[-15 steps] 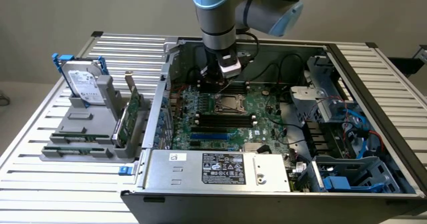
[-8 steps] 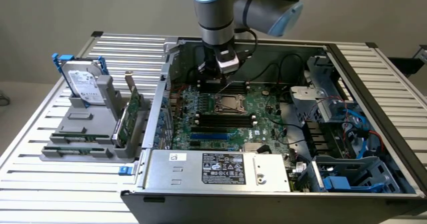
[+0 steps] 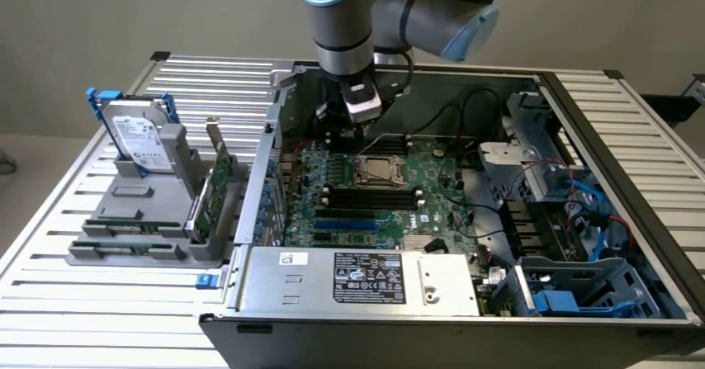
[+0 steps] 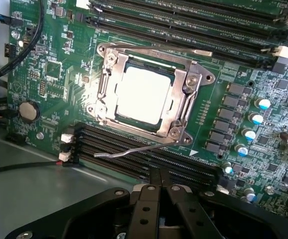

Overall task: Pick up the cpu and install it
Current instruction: 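Close the cpu cover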

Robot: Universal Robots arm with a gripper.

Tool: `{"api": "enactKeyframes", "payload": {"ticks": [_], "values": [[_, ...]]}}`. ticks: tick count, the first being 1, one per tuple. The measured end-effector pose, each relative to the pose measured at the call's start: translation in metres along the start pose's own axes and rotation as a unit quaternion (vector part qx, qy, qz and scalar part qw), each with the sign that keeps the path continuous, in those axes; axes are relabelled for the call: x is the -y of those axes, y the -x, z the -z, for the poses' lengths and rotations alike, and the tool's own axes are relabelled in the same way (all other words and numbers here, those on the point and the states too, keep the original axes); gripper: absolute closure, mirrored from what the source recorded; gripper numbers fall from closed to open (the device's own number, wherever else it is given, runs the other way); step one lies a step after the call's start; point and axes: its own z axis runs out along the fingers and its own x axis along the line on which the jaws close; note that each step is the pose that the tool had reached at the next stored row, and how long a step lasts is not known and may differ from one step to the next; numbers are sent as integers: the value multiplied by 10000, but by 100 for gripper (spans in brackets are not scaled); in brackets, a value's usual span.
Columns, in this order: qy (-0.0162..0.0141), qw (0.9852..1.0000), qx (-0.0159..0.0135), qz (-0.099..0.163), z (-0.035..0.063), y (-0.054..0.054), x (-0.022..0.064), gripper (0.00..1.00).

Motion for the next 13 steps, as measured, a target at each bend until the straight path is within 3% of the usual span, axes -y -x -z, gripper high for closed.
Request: {"api": "enactKeyframes", "payload": {"ticks": [8,13], "values": [[-44,10000,-27,15,25,19,-85,89],[-67,10000,-29,46,30,16,-123,89]]}}
